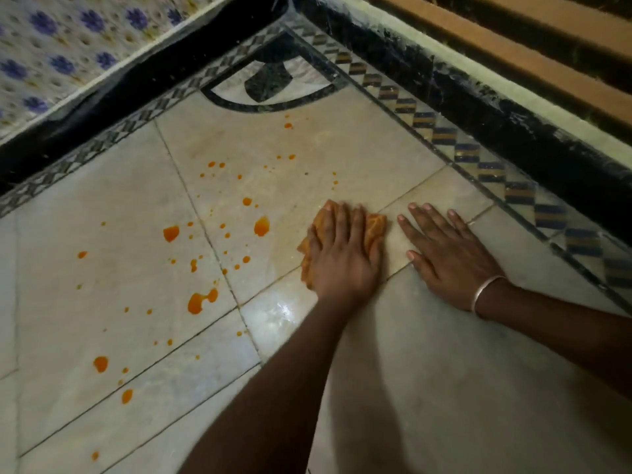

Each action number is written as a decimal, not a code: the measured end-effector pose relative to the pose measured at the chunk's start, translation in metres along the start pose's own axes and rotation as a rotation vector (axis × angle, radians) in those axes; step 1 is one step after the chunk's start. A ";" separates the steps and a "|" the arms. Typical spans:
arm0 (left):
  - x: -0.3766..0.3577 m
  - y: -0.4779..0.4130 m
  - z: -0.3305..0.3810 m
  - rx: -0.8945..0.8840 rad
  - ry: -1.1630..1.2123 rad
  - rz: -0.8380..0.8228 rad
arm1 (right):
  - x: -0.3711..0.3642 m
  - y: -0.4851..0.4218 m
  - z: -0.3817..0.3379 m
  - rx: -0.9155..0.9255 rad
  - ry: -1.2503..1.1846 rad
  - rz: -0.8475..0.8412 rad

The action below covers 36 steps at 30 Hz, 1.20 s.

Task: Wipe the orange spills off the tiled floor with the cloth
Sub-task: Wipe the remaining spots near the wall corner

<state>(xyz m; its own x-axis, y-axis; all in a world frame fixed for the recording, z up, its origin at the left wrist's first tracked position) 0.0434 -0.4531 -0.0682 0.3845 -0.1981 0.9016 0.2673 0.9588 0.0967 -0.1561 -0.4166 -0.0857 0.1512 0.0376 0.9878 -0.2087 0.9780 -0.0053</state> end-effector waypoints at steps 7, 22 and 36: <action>0.019 0.047 -0.064 0.393 -0.032 0.220 | -0.002 0.001 -0.001 -0.001 -0.047 0.010; 0.064 0.076 0.012 0.557 1.508 0.136 | 0.001 0.001 0.001 -0.010 -0.029 0.003; 0.086 -0.061 -0.039 0.522 1.026 0.773 | 0.004 -0.016 0.008 -0.024 -0.045 0.049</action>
<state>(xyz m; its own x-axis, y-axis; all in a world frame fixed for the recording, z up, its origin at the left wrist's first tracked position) 0.0943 -0.5361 -0.0128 0.8135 0.5711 0.1099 -0.5795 0.8120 0.0697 -0.1601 -0.4339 -0.0807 0.0982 0.0764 0.9922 -0.1913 0.9799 -0.0566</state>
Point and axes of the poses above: each hand's wrist, its own y-axis away from the middle knuckle, its own x-axis out of the back of the hand, z = x × y, the point moved 1 cm from there along -y, towards the middle knuckle, and after that the axes turned 14 degrees about y, right-handed, at the moved point
